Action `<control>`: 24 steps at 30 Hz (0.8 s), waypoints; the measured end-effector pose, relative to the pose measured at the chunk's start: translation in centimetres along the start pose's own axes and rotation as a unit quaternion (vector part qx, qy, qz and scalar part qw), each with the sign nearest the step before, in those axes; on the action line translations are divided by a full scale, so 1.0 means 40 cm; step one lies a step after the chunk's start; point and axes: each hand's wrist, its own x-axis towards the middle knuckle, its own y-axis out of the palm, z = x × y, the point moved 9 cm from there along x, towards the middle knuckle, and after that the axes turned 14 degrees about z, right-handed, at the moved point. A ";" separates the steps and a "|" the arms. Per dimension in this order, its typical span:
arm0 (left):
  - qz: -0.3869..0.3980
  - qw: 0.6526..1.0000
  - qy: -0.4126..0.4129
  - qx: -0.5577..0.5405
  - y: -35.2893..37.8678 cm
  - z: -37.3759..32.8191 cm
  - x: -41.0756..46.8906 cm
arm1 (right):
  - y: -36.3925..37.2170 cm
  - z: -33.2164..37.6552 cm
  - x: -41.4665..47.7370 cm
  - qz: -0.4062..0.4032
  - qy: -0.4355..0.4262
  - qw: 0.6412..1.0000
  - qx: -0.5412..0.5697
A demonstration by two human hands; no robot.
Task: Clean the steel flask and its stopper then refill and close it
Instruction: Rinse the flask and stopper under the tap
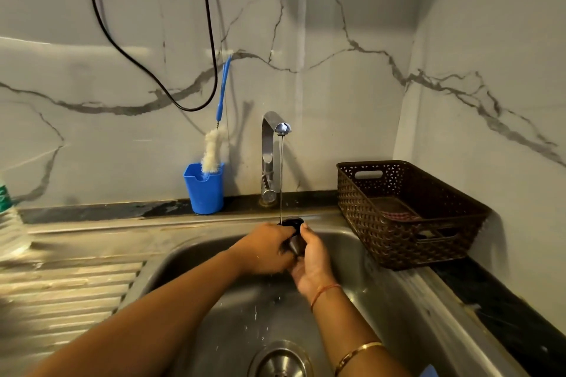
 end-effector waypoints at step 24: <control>-0.013 0.869 -0.112 -0.482 -0.005 0.116 -0.019 | 0.053 0.003 -0.029 0.043 -0.002 0.994 -0.099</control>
